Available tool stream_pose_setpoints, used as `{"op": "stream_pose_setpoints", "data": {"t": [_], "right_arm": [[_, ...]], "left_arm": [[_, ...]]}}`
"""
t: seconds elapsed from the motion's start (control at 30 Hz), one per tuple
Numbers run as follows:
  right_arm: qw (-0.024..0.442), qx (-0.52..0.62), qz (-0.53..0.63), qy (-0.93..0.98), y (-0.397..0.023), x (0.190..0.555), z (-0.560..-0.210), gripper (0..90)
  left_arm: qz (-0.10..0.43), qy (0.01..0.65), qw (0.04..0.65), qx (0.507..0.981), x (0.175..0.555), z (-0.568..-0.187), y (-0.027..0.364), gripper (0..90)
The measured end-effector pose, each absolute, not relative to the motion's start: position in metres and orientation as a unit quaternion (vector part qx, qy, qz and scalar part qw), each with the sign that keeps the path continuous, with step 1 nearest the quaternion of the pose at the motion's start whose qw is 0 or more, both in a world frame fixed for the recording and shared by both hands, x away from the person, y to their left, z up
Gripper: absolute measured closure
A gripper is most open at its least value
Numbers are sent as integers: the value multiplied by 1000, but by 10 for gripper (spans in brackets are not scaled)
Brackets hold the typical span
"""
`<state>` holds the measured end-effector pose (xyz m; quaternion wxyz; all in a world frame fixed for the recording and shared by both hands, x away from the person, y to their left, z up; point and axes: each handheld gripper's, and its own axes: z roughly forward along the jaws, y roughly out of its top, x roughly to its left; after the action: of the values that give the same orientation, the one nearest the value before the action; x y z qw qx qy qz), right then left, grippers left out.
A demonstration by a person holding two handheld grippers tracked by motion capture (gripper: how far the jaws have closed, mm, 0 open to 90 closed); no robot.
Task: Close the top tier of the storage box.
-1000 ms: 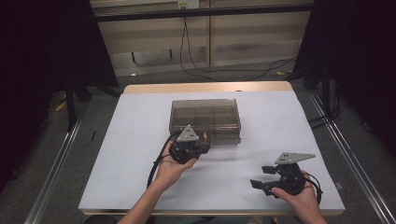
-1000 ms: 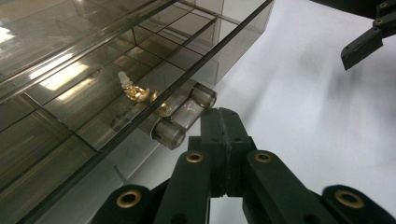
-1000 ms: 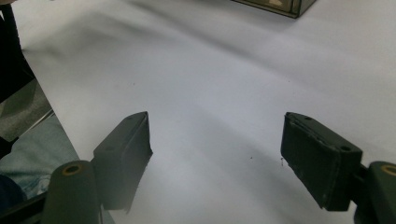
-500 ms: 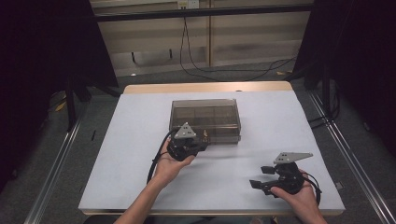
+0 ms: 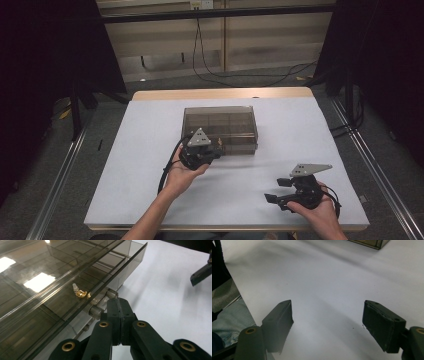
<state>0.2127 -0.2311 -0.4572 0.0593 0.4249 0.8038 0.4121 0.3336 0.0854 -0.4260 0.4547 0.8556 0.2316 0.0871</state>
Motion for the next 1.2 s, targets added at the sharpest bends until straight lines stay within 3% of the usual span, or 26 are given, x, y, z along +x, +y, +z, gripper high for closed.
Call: {"op": "stream_pose_setpoints", "data": {"t": [1.2], "right_arm": [[62,425,412,804,-234,213,-457,246]], "left_arm": [[98,249,446,854,354,-428,80,886]]}}
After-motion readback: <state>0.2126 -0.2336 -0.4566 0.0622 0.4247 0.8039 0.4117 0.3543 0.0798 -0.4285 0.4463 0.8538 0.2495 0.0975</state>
